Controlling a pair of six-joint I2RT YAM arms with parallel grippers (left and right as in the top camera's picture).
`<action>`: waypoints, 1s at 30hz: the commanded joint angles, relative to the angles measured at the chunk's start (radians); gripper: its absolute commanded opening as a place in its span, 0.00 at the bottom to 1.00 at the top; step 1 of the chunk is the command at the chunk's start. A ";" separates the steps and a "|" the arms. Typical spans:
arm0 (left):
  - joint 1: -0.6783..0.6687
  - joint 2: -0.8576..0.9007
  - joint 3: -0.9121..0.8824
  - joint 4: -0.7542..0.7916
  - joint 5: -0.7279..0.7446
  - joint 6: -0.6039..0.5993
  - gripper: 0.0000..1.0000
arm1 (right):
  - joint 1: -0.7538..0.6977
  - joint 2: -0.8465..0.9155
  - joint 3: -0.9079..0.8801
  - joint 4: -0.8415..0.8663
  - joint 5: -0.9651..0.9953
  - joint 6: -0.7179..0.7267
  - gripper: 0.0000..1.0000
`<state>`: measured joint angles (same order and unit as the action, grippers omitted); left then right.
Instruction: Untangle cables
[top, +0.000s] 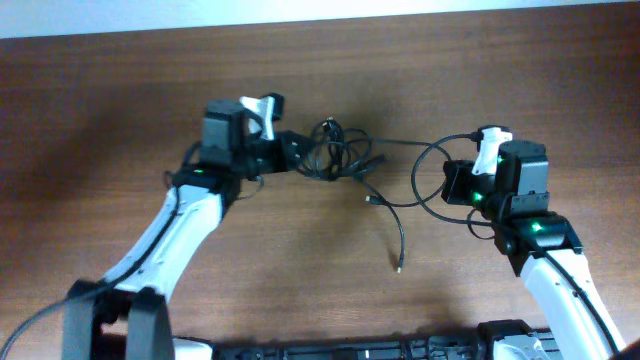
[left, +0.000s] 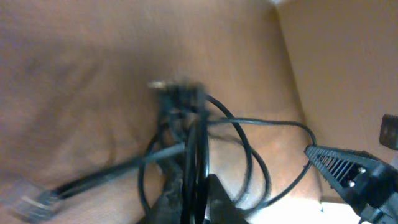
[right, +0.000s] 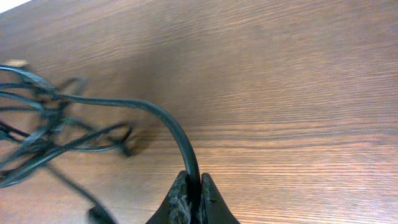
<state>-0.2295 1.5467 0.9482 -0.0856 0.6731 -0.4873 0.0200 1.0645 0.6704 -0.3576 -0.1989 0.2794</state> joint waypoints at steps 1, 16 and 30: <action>0.092 -0.123 0.003 -0.006 -0.017 0.086 0.34 | -0.009 -0.024 0.009 0.001 0.106 -0.008 0.04; -0.087 0.053 0.003 0.016 -0.027 0.130 0.77 | -0.008 -0.024 0.009 0.190 -0.467 -0.019 0.04; -0.229 0.273 0.003 0.233 -0.029 0.130 0.68 | -0.008 -0.024 0.009 0.160 -0.417 -0.019 0.04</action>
<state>-0.4278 1.8095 0.9482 0.1364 0.5617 -0.3653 0.0162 1.0523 0.6704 -0.1860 -0.6323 0.2756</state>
